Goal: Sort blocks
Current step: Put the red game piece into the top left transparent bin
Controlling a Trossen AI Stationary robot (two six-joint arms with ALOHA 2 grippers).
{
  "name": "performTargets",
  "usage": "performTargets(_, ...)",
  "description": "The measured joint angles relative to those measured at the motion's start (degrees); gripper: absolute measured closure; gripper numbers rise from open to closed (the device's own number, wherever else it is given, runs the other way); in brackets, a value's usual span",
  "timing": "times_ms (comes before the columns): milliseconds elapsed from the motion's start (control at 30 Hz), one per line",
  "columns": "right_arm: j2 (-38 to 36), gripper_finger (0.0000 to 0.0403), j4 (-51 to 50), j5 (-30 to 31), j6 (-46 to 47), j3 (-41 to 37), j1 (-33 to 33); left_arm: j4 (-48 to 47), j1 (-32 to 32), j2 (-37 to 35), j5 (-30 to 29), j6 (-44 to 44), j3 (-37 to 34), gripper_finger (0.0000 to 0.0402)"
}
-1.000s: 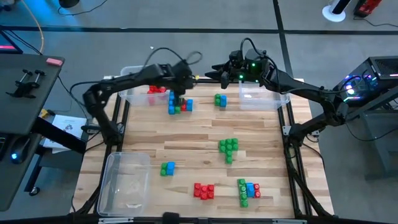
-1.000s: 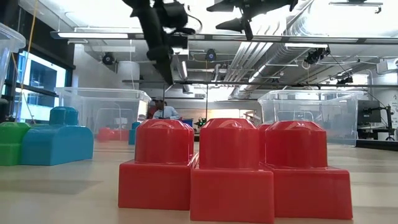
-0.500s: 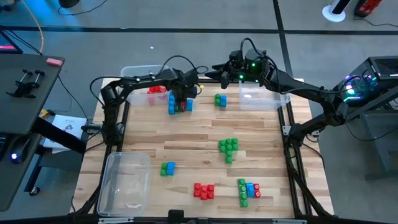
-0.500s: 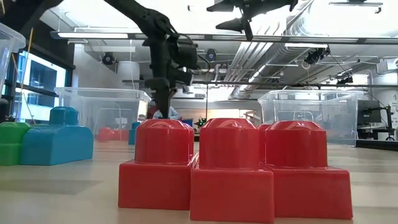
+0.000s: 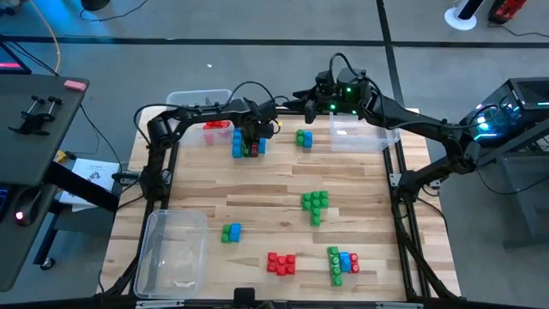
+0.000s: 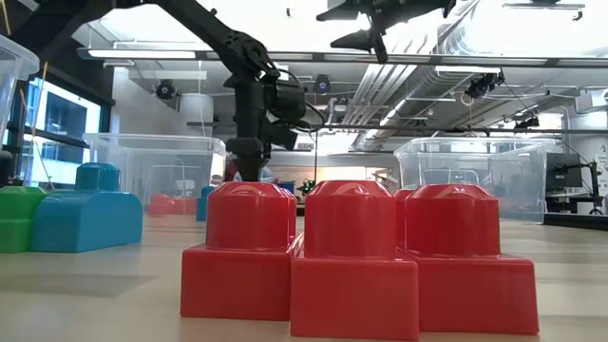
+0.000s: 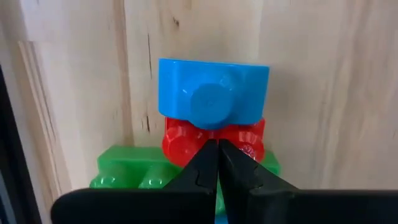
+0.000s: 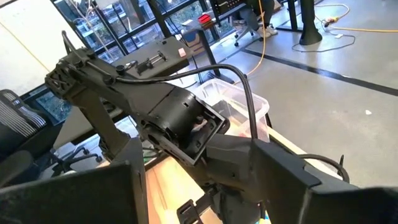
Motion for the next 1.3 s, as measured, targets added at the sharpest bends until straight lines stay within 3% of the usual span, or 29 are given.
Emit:
performTargets(367,0.00,0.0231,-0.40,0.04,0.00,0.00,0.00,-2.11,-1.69,0.28,0.21,-0.47,0.04,0.0401)
performTargets(700,0.00,0.0231,-0.42,0.17,0.00,0.00,0.01,-6.51,-7.17,0.18,2.20,-6.08,0.00,0.0401)
performTargets(1033,0.00,0.0231,-0.55,0.15,0.02,0.00,0.00,-7.14,-13.85,-0.15,11.68,-11.91,-0.01,0.0401)
performTargets(1300,0.00,0.0231,-0.90,0.11,0.02,0.00,0.00,-7.95,-15.06,-5.70,8.57,-14.11,-0.03,0.0401)
